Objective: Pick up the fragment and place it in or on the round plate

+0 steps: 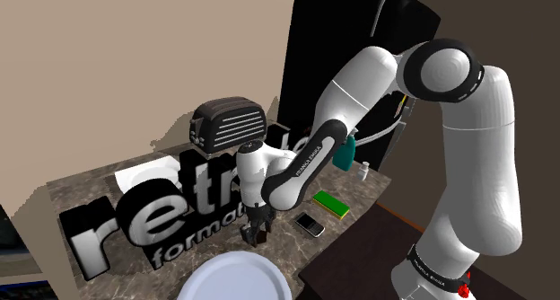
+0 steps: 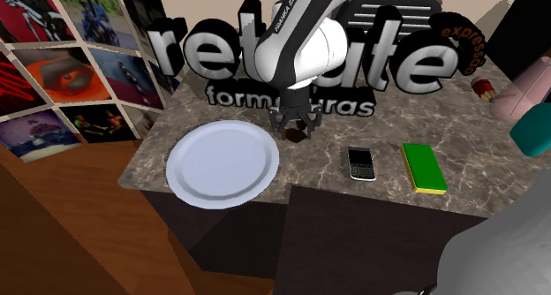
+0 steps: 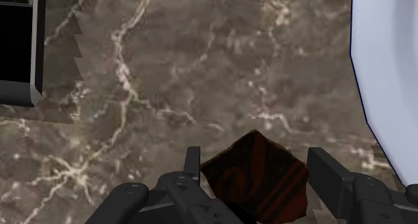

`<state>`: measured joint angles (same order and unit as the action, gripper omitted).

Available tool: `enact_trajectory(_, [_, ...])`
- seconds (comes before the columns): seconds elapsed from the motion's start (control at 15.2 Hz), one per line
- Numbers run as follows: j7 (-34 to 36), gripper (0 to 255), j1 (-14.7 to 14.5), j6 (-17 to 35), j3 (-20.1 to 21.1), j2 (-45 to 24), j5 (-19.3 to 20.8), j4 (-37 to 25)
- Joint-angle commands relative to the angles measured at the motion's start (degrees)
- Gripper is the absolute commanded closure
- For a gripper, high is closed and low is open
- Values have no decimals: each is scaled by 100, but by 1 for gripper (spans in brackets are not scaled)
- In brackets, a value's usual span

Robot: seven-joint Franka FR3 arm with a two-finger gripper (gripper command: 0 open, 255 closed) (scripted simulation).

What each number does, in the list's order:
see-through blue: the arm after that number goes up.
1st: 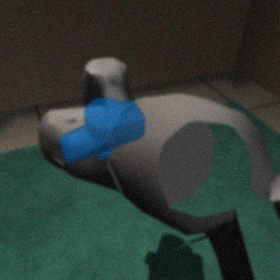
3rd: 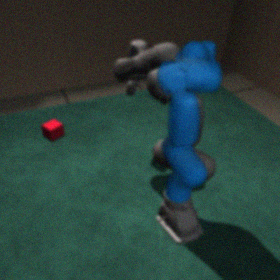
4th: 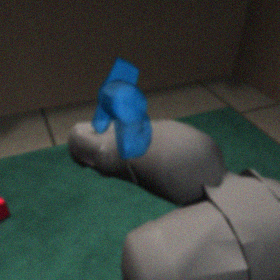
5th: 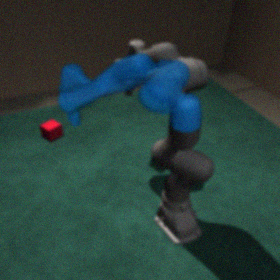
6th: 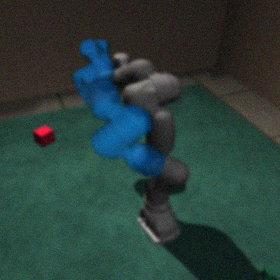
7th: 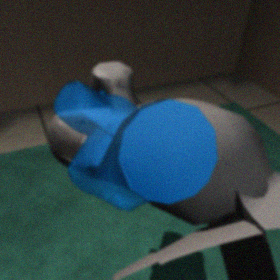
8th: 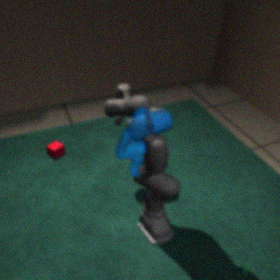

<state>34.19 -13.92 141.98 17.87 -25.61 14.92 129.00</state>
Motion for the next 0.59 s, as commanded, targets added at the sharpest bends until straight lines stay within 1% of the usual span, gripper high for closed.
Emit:
enact_trajectory(0.0, [0,255,-1,1,1,-1,0,0])
enact_trajectory(0.13, [1,255,-2,2,1,-1,0,0])
enact_trajectory(0.53, [-165,255,111,-350,160,439,-239,65])
